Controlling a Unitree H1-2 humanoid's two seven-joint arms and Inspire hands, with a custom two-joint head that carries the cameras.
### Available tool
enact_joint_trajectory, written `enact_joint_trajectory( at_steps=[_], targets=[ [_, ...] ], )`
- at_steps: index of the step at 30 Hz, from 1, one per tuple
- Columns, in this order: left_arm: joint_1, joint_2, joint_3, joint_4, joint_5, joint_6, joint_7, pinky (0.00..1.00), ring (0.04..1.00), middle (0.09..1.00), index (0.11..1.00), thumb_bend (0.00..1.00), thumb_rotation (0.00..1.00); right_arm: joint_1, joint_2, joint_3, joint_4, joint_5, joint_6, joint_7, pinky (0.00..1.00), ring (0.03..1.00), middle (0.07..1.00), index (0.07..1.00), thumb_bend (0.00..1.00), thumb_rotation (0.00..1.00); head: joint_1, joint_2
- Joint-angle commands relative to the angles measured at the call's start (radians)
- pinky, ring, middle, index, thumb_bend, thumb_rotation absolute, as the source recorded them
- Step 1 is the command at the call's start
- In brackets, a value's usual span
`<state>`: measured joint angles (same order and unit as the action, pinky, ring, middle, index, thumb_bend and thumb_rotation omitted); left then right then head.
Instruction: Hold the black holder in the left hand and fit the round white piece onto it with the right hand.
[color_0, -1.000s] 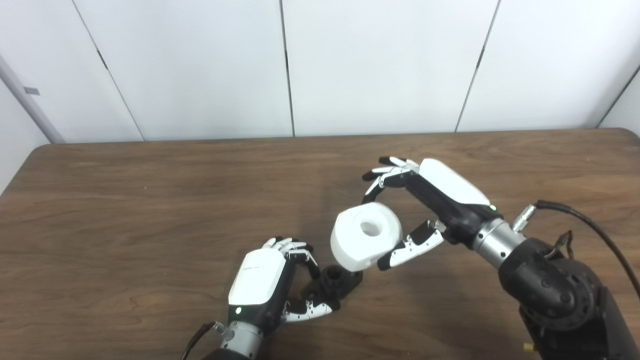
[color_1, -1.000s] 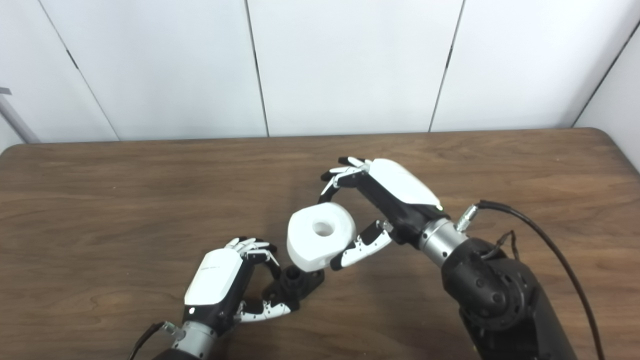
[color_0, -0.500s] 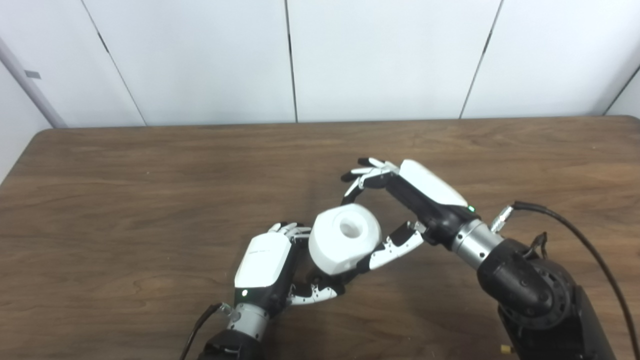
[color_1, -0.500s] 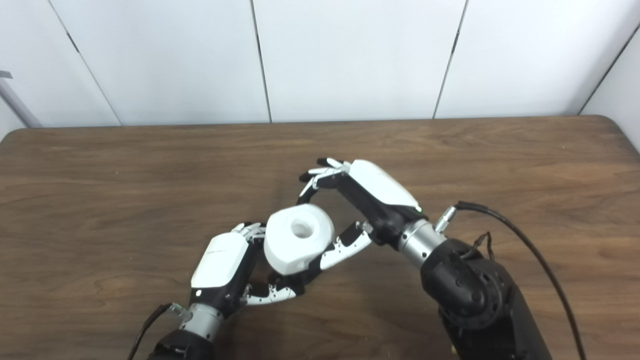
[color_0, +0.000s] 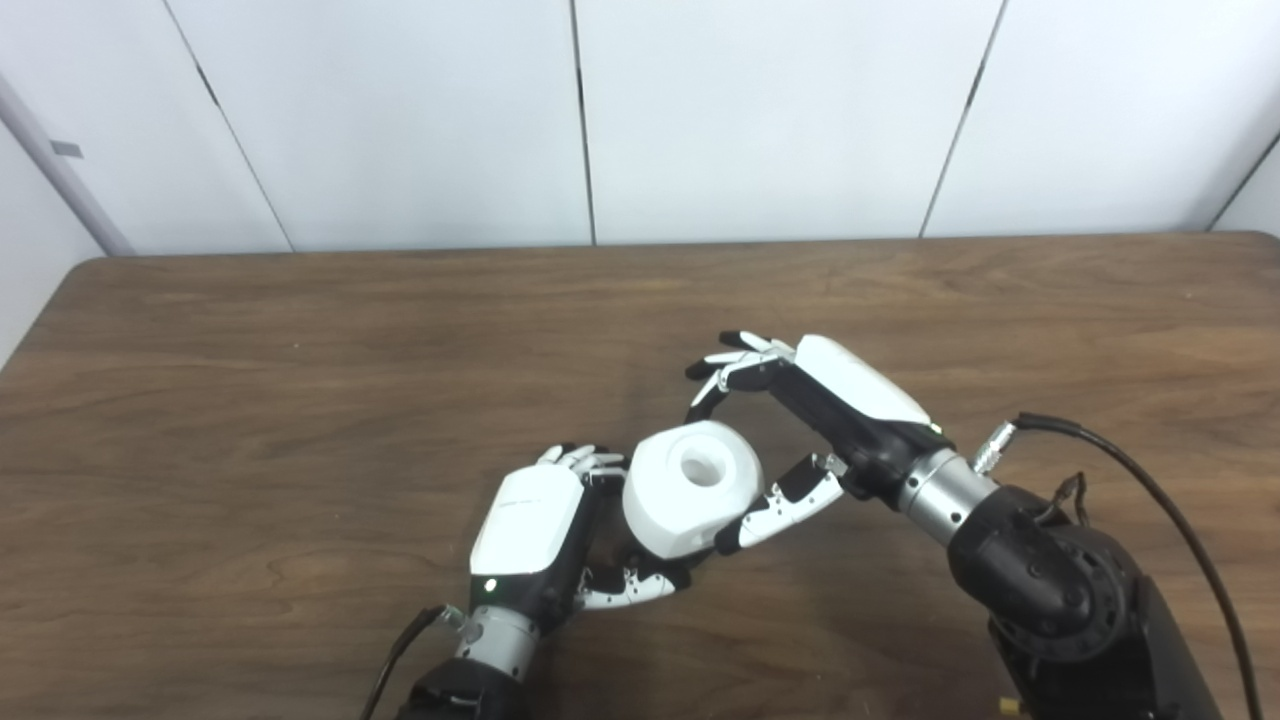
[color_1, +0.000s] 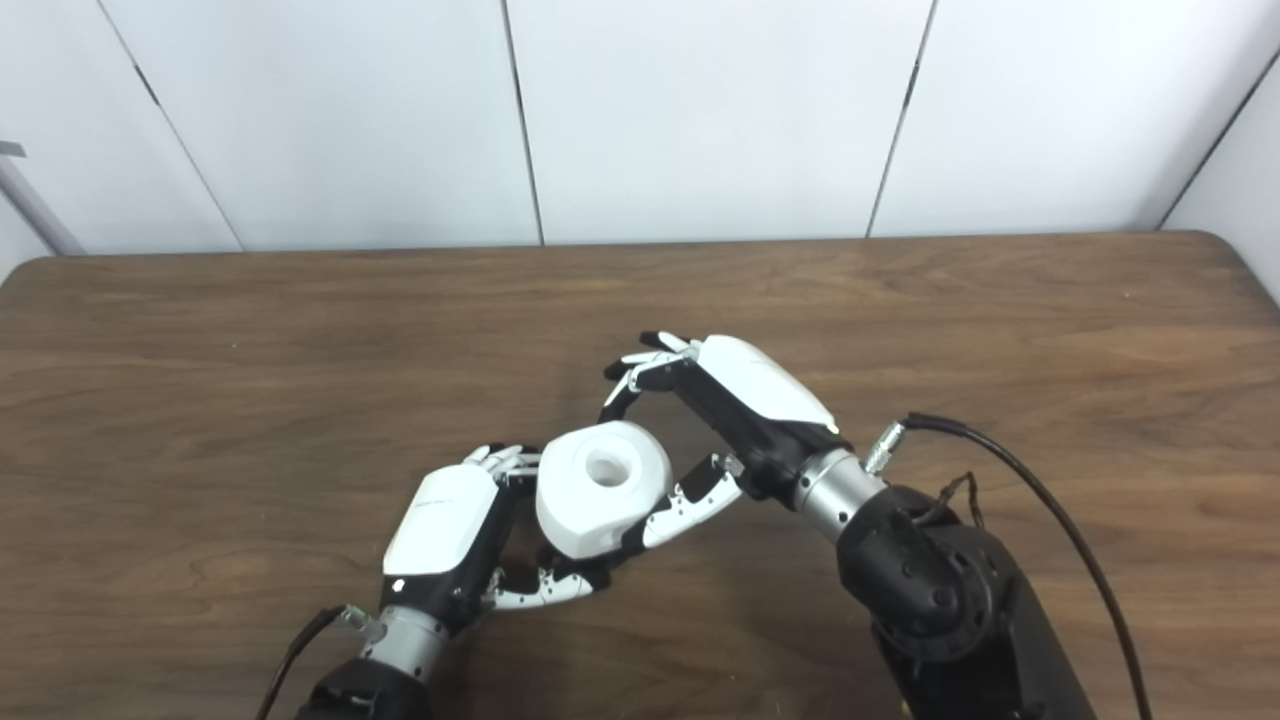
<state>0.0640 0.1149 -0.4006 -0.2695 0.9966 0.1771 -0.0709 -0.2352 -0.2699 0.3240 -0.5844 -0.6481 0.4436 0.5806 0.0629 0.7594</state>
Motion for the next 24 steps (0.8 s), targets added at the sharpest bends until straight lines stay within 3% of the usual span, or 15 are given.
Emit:
enact_joint_trajectory(
  at_steps=[1, 24],
  targets=[
    [-0.013, -0.003, -0.009, 0.008, 0.016, -0.008, 0.002, 0.93, 0.858, 0.783, 0.484, 0.52, 0.05, -0.021, -0.001, -0.005, -0.008, 0.0, -0.037, -0.029, 1.0, 0.975, 0.839, 0.483, 0.52, 0.14, 0.001, 0.001],
    [-0.016, -0.008, -0.014, 0.006, 0.022, 0.001, -0.003, 0.93, 0.859, 0.781, 0.484, 0.52, 0.05, -0.026, 0.001, -0.015, 0.019, -0.005, -0.051, -0.043, 1.0, 0.973, 0.834, 0.482, 0.52, 0.14, -0.001, 0.006]
  ],
)
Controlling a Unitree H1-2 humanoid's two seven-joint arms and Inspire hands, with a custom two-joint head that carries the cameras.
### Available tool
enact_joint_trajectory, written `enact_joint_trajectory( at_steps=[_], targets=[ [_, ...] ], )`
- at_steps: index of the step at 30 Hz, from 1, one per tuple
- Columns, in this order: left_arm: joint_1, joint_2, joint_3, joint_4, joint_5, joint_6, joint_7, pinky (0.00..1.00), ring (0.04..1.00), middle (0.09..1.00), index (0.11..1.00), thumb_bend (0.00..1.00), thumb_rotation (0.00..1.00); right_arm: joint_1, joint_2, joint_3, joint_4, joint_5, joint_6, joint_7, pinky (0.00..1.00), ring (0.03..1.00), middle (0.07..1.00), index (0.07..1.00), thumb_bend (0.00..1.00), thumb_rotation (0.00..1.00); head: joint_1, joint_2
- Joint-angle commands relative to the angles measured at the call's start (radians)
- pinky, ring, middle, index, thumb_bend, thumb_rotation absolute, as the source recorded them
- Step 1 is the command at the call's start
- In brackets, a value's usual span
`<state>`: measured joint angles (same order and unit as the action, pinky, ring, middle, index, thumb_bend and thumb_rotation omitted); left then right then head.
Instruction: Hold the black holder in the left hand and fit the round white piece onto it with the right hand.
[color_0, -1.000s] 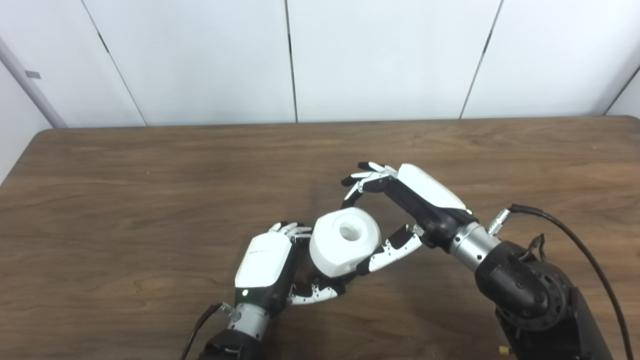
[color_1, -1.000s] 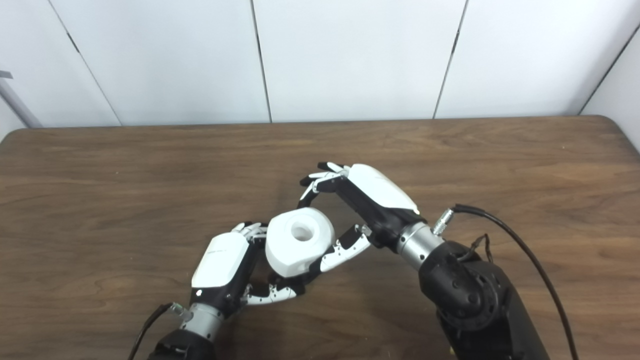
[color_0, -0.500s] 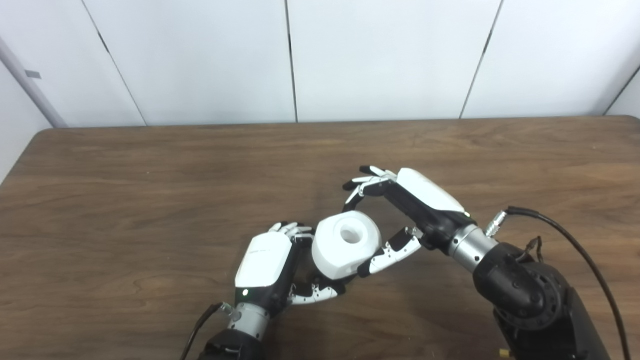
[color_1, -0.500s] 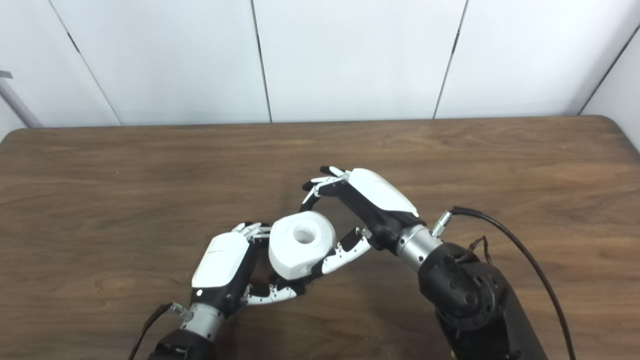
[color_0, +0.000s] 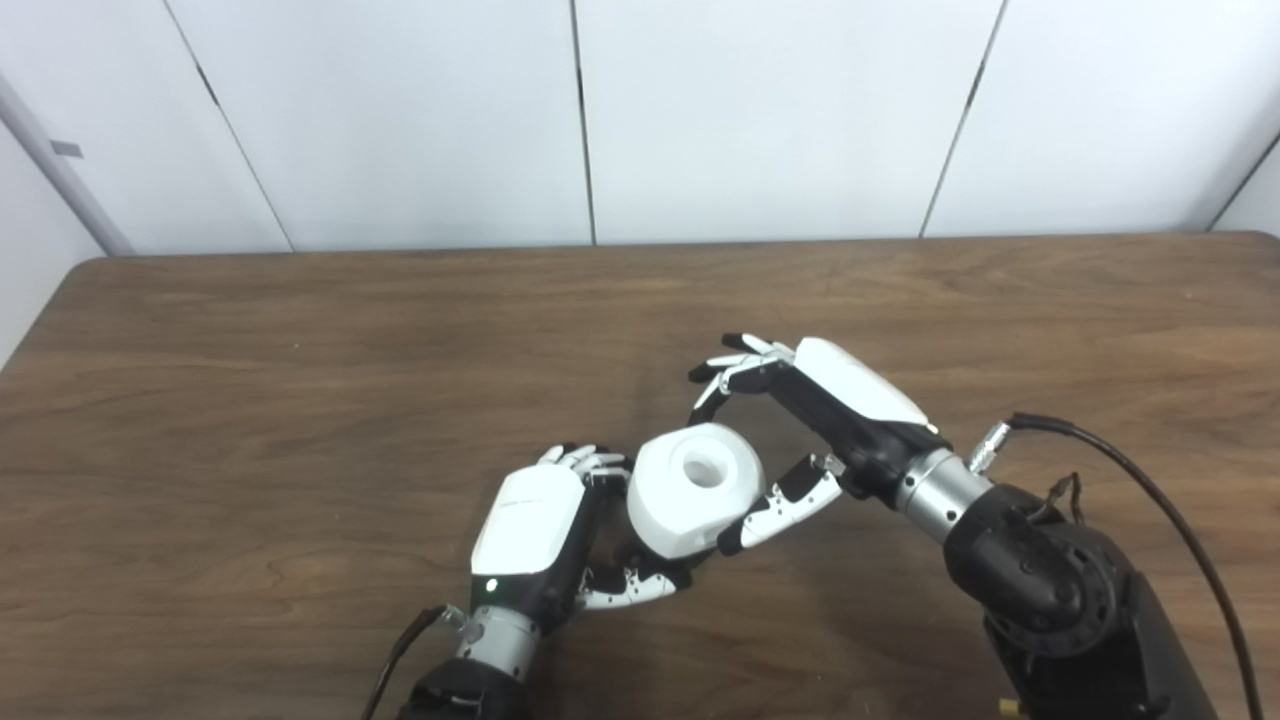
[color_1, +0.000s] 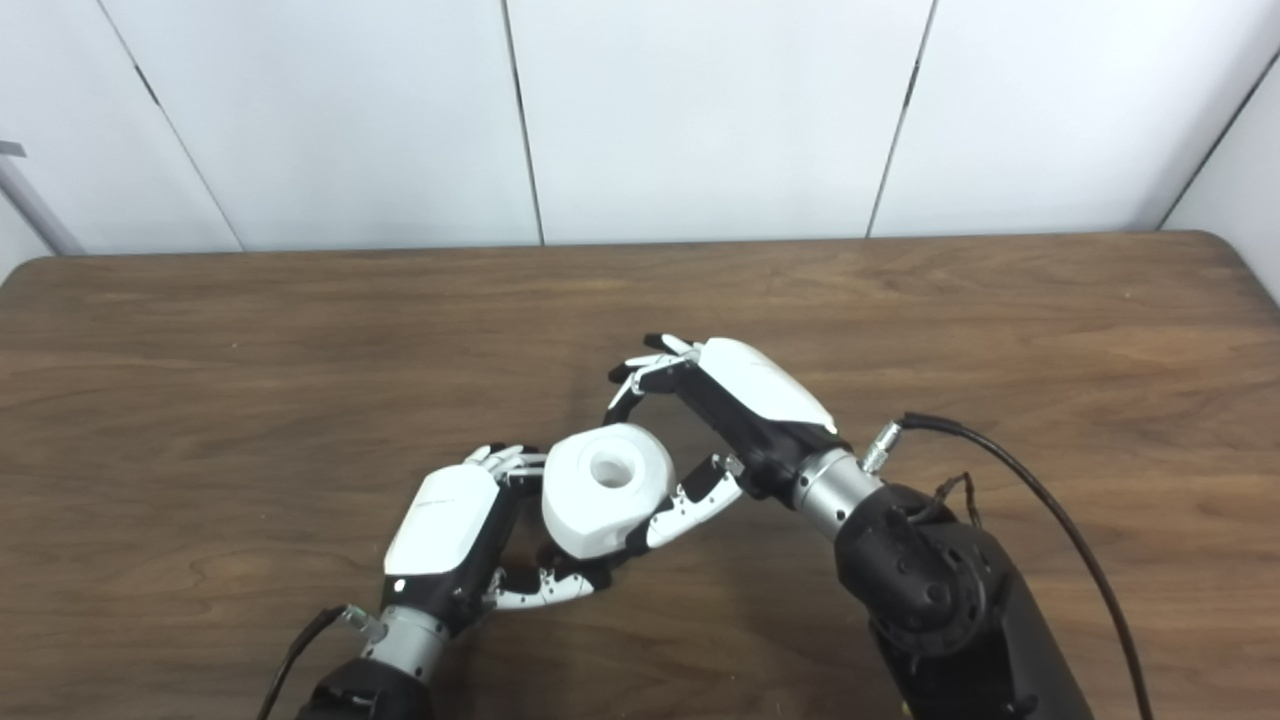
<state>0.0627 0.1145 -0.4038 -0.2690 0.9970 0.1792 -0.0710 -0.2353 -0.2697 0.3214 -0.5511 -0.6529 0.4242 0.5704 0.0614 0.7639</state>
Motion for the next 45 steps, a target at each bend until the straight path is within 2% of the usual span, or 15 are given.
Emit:
enact_joint_trajectory(
  at_steps=[1, 13, 35, 44, 45],
  targets=[
    [-0.015, -0.008, -0.011, 0.004, 0.022, -0.001, -0.004, 0.93, 0.859, 0.781, 0.484, 0.52, 0.05, -0.026, 0.001, -0.013, -0.013, 0.0, -0.032, -0.034, 1.0, 0.972, 0.834, 0.482, 0.52, 0.13, 0.001, 0.001],
    [-0.012, -0.006, -0.012, 0.0, 0.026, -0.002, -0.006, 0.93, 0.858, 0.782, 0.484, 0.52, 0.05, -0.013, 0.001, 0.0, 0.006, 0.004, -0.056, -0.051, 1.0, 0.969, 0.832, 0.482, 0.52, 0.13, -0.003, 0.004],
    [-0.014, -0.008, -0.013, -0.003, 0.029, -0.003, -0.009, 0.93, 0.859, 0.78, 0.484, 0.52, 0.05, 0.006, 0.0, 0.022, 0.016, -0.006, -0.057, -0.044, 1.0, 0.974, 0.83, 0.483, 0.52, 0.14, -0.003, 0.01],
    [-0.014, -0.009, -0.011, 0.0, 0.027, -0.003, -0.008, 0.93, 0.86, 0.78, 0.484, 0.52, 0.05, -0.009, -0.018, 0.032, 0.013, -0.035, -0.038, -0.009, 0.98, 0.982, 0.842, 0.492, 0.52, 0.15, -0.007, 0.004],
    [-0.014, -0.009, -0.012, 0.002, 0.029, -0.003, -0.007, 0.93, 0.86, 0.78, 0.484, 0.52, 0.05, -0.01, -0.02, 0.032, 0.014, -0.038, -0.034, -0.004, 0.97, 0.982, 0.845, 0.549, 0.73, 0.19, -0.006, 0.004]
  ],
)
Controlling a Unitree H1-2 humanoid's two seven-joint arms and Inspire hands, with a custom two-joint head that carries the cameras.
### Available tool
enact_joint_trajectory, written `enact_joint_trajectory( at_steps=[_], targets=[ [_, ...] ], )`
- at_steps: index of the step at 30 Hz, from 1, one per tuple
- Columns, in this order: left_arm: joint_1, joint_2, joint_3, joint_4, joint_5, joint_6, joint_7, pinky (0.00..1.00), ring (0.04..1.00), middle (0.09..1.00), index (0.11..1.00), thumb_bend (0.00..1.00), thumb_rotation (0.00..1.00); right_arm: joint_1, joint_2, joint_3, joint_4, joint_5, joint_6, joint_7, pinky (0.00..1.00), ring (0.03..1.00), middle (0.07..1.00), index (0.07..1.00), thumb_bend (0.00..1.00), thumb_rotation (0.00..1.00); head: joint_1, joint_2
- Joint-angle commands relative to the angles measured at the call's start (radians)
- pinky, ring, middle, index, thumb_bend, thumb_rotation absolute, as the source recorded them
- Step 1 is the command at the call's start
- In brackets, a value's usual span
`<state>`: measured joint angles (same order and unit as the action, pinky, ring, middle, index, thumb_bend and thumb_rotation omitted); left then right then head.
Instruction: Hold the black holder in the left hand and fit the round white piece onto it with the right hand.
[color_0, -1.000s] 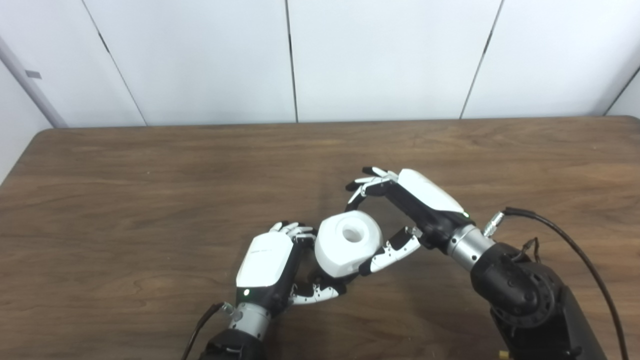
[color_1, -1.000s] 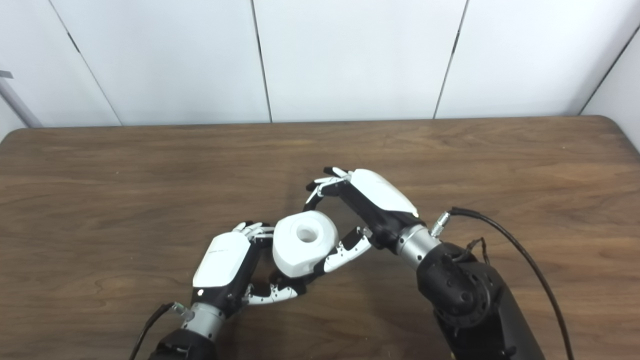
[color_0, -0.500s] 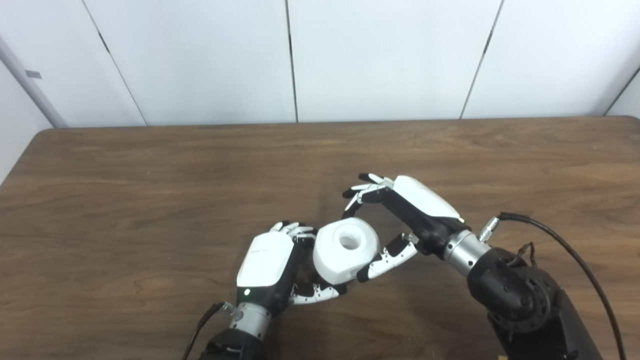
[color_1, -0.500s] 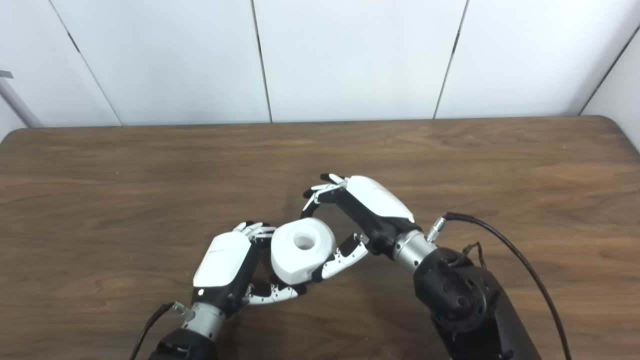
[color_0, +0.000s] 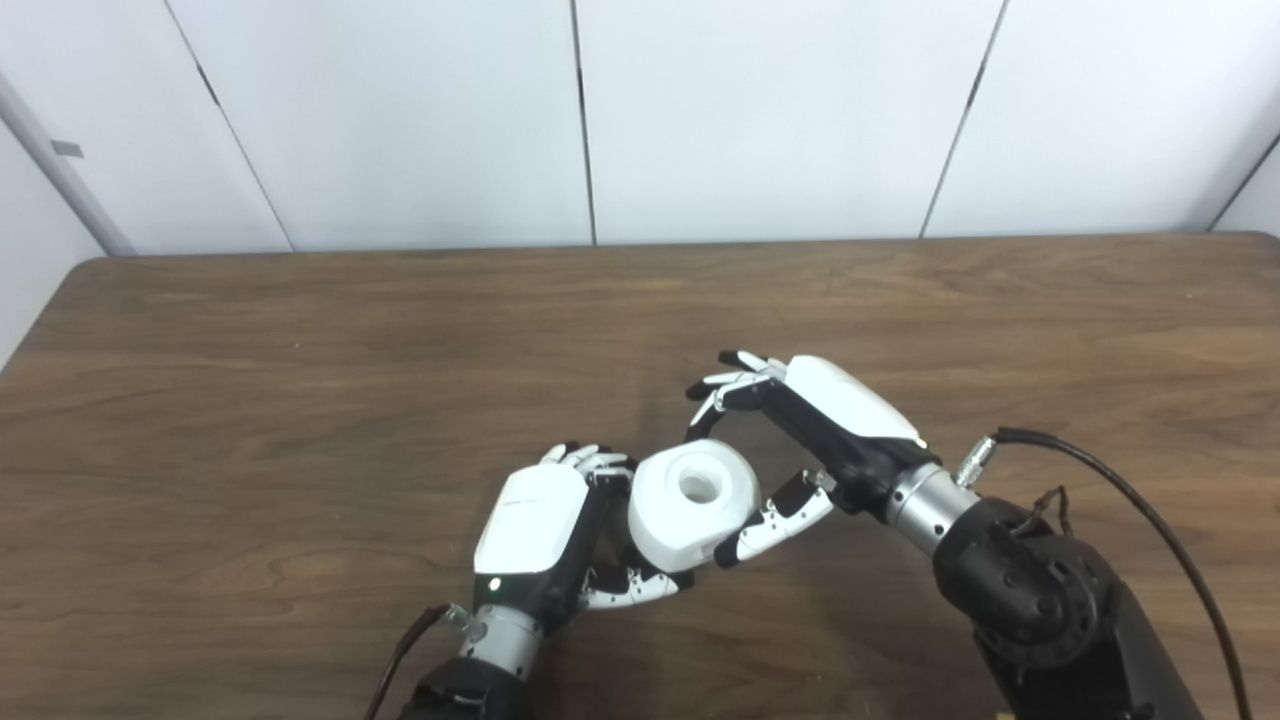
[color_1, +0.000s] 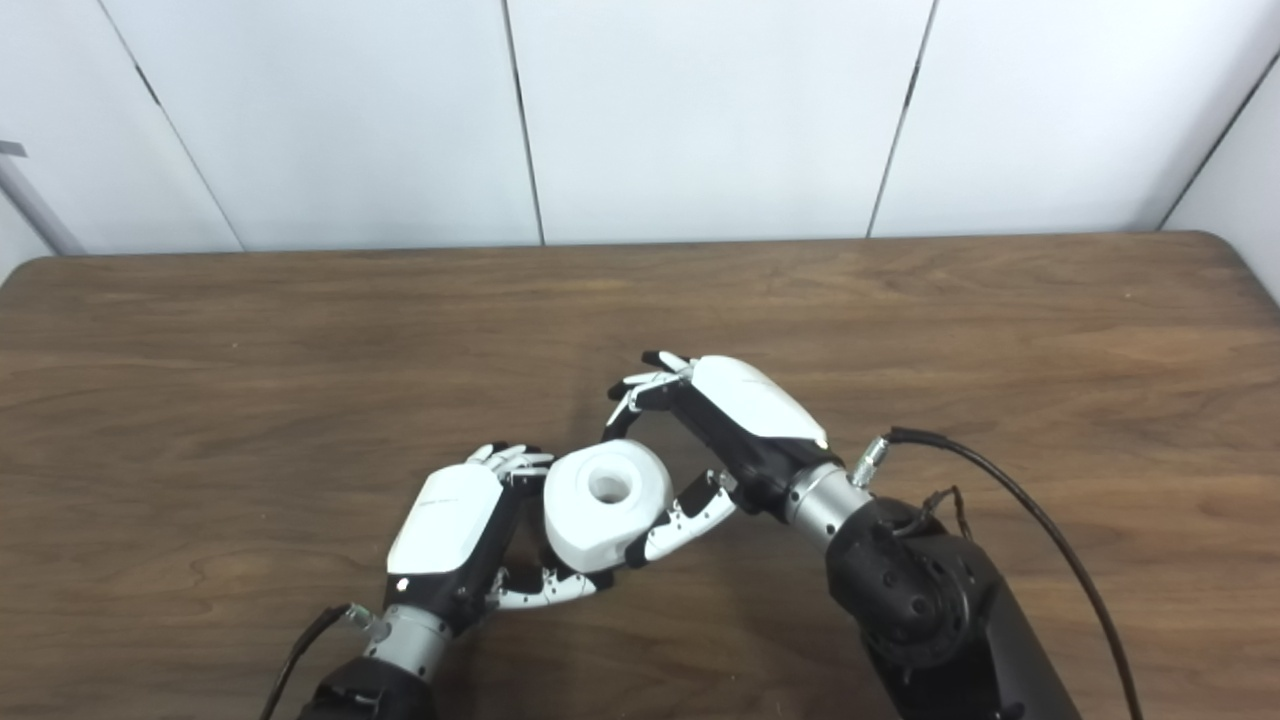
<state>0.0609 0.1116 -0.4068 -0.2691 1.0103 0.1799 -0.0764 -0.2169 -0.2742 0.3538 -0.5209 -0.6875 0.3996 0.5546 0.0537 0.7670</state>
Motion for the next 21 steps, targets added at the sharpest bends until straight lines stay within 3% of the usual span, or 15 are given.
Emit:
enact_joint_trajectory(
  at_steps=[1, 4, 6, 11, 21],
  targets=[
    [-0.013, -0.006, -0.009, 0.003, 0.017, -0.004, -0.001, 0.93, 0.859, 0.779, 0.484, 0.52, 0.05, -0.029, -0.016, 0.0, -0.016, -0.005, -0.007, 0.015, 0.96, 0.983, 0.85, 0.592, 0.86, 0.23, 0.001, 0.0],
    [-0.014, -0.005, -0.012, 0.004, 0.021, -0.003, -0.005, 0.93, 0.859, 0.779, 0.484, 0.52, 0.05, -0.03, -0.016, -0.002, -0.014, -0.008, -0.001, 0.024, 0.93, 0.985, 0.872, 0.642, 0.97, 0.26, 0.001, 0.0],
    [-0.015, -0.005, -0.012, 0.004, 0.021, -0.001, -0.008, 0.93, 0.86, 0.781, 0.485, 0.52, 0.05, -0.029, -0.017, -0.002, -0.013, -0.014, 0.002, 0.03, 0.92, 0.99, 0.9, 0.686, 0.99, 0.27, 0.001, -0.001],
    [-0.016, -0.005, -0.009, 0.009, 0.015, -0.005, -0.004, 0.93, 0.86, 0.78, 0.484, 0.52, 0.05, -0.037, -0.028, 0.01, -0.017, -0.038, 0.023, 0.065, 0.92, 1.0, 0.969, 0.801, 1.0, 0.34, -0.001, -0.003],
    [-0.018, -0.005, -0.011, 0.014, 0.018, -0.004, 0.0, 0.93, 0.861, 0.779, 0.484, 0.52, 0.05, -0.042, -0.034, 0.004, -0.029, -0.06, 0.041, 0.101, 0.93, 1.0, 0.982, 0.847, 1.0, 0.38, -0.003, -0.006]
  ],
)
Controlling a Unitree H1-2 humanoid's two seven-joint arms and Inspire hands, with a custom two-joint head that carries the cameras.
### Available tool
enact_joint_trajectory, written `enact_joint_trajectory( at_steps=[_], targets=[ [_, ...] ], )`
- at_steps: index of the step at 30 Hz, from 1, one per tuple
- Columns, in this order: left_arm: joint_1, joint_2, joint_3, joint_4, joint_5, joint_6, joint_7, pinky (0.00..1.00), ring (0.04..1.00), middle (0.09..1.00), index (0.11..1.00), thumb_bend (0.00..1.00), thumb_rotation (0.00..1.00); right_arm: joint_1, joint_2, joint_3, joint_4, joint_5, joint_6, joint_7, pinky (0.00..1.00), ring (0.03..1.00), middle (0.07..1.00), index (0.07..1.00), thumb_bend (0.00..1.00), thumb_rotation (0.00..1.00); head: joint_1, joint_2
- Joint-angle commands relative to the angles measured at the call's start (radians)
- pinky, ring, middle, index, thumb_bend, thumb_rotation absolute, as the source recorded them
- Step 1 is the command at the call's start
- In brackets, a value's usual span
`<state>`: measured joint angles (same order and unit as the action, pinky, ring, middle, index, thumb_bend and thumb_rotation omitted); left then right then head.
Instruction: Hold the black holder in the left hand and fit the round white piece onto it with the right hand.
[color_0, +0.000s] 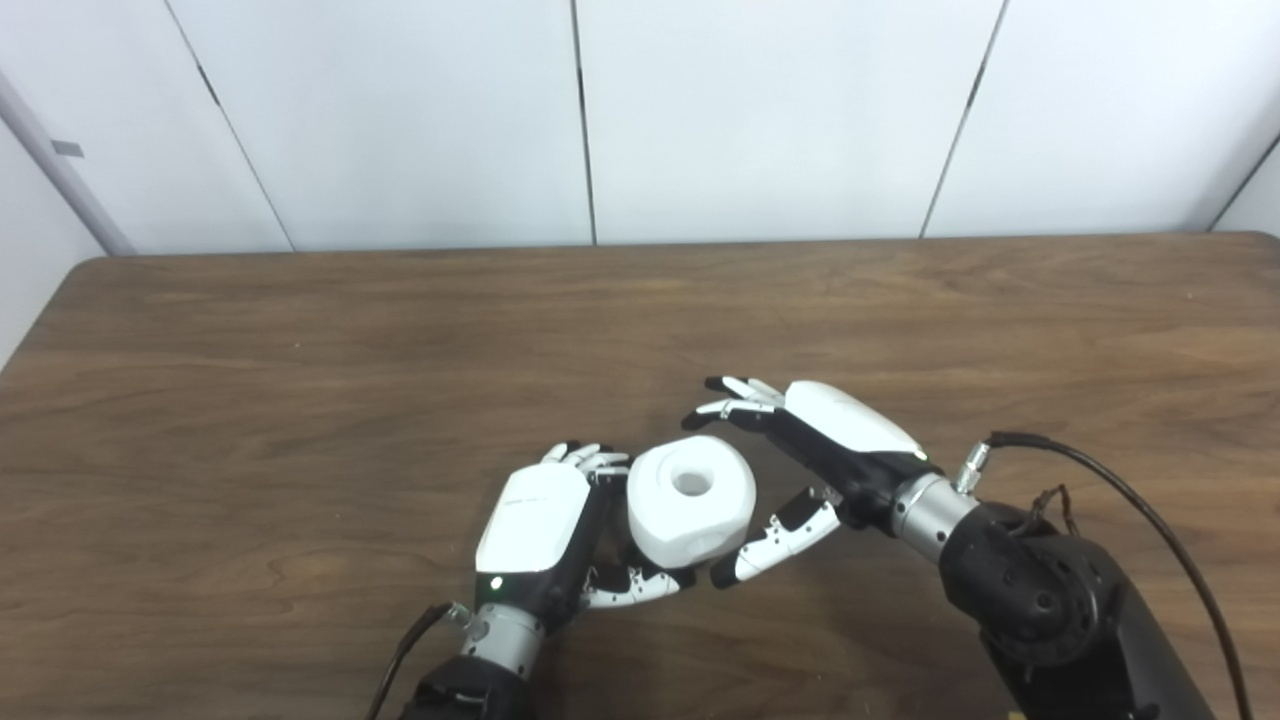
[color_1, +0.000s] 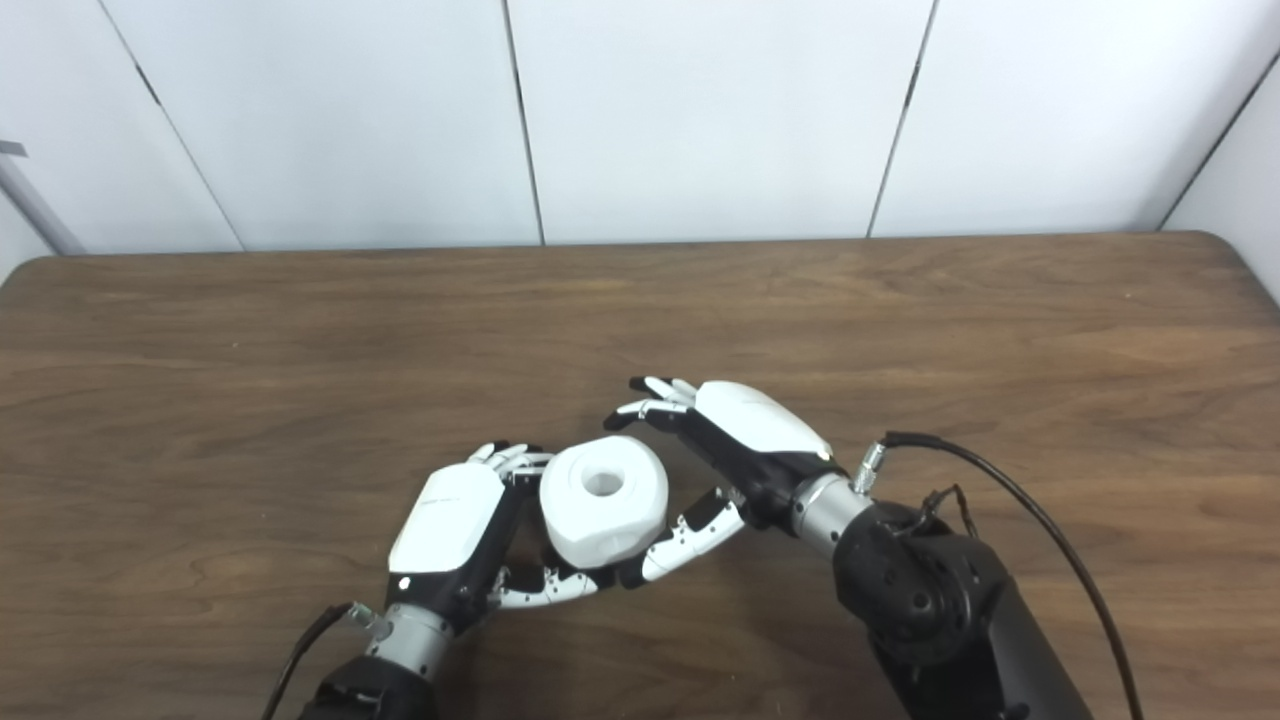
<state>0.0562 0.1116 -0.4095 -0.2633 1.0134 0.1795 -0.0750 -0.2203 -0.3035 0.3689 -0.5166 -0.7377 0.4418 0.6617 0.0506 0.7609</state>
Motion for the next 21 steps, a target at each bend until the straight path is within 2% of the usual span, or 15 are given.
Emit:
enact_joint_trajectory(
  at_steps=[1, 7, 17, 21],
  targets=[
    [-0.013, -0.005, -0.009, 0.008, 0.016, -0.003, -0.002, 0.93, 0.86, 0.779, 0.484, 0.52, 0.05, -0.038, -0.004, -0.013, -0.035, -0.01, 0.001, -0.003, 0.93, 1.0, 0.98, 0.846, 1.0, 0.37, -0.002, 0.0],
    [-0.013, -0.002, -0.006, 0.011, 0.007, -0.01, 0.004, 0.93, 0.859, 0.777, 0.484, 0.52, 0.05, -0.034, -0.017, -0.042, -0.069, 0.0, 0.015, 0.011, 0.95, 1.0, 0.982, 0.839, 1.0, 0.36, -0.005, -0.001],
    [-0.015, 0.005, 0.003, 0.015, -0.005, -0.013, 0.004, 0.94, 0.861, 0.776, 0.484, 0.52, 0.05, 0.003, -0.048, -0.155, -0.139, 0.031, 0.026, 0.027, 0.92, 1.0, 0.968, 0.835, 1.0, 0.34, -0.014, -0.005],
    [-0.014, 0.009, 0.007, 0.015, -0.01, -0.017, 0.007, 0.93, 0.857, 0.774, 0.484, 0.52, 0.05, 0.023, -0.049, -0.178, -0.142, 0.042, 0.024, 0.025, 0.91, 1.0, 0.97, 0.838, 1.0, 0.34, -0.012, -0.006]
  ],
)
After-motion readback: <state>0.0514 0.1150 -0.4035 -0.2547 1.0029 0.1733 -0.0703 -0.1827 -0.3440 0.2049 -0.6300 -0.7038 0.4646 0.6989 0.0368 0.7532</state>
